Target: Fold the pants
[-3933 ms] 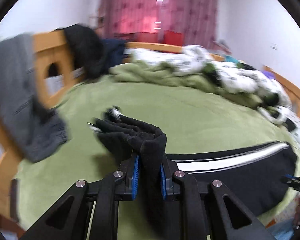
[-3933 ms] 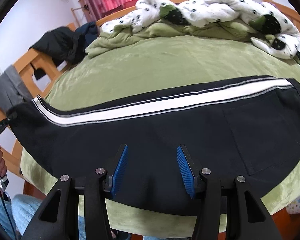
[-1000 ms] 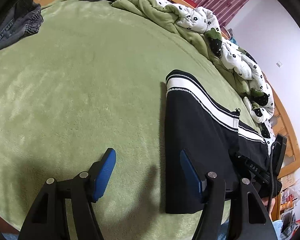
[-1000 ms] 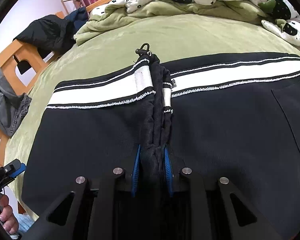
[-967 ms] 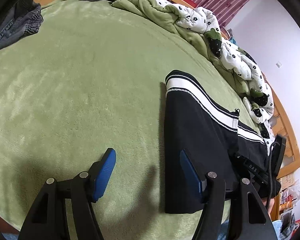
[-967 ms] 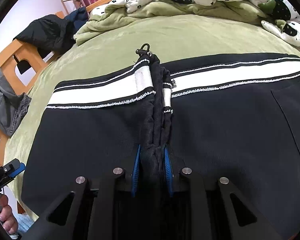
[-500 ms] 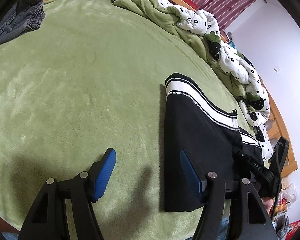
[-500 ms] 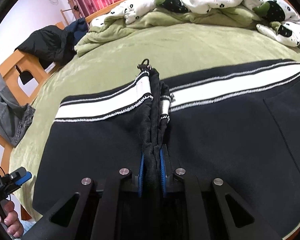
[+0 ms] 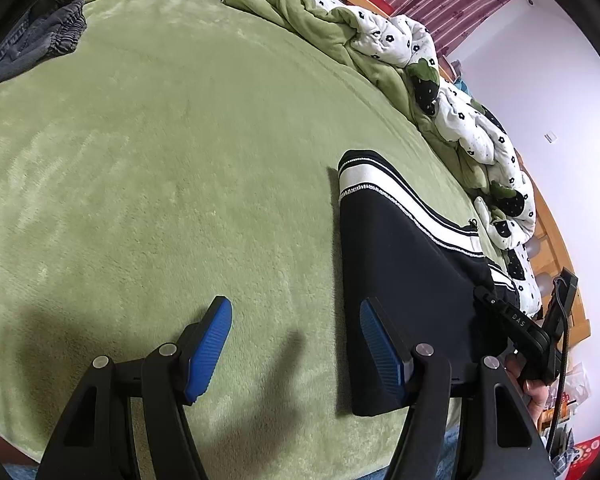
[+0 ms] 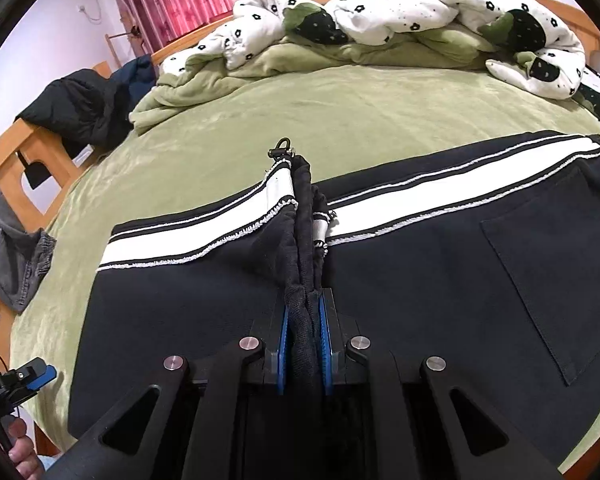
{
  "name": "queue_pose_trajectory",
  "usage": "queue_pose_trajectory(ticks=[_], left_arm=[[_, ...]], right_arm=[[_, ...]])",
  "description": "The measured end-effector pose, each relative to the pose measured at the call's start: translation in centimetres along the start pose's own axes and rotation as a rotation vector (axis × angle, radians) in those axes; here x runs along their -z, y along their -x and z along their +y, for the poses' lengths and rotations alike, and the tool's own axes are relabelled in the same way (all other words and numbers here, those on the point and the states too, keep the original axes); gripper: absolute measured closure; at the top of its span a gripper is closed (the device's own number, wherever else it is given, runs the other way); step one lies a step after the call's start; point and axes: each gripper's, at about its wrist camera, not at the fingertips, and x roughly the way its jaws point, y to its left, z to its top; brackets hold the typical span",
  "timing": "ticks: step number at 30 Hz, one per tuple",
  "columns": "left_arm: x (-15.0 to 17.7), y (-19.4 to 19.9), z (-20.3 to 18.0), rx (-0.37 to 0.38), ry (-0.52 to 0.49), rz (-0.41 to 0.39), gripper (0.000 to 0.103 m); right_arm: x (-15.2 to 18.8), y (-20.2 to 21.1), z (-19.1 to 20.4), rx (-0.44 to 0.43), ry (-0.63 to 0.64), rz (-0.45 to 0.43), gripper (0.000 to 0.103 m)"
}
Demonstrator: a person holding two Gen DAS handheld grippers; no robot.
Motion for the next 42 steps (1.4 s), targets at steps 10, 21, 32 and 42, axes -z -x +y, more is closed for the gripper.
queue_pose_trajectory(ticks=[10,21,32,42], left_arm=[[0.0,-0.1,-1.0,-0.004,-0.025,0.003,0.039],[0.2,-0.7,-2.5,-0.01,-0.054,0.011,0.039],[0.8,-1.0,-3.4,-0.042,-0.113,0.013,0.039],[0.7,-0.9,-2.8,-0.006,-0.081,0.035,0.039]], right_arm=[[0.8,-0.3,-1.5,0.005,-0.092,0.048,0.084],[2.4,4.7,-1.5,0.027,0.005,-0.006,0.084],[4.7,3.5,-0.8,0.078,0.04,0.049,0.08],[6.5,3.7,-0.5,0.107,0.062,0.086,0.071]])
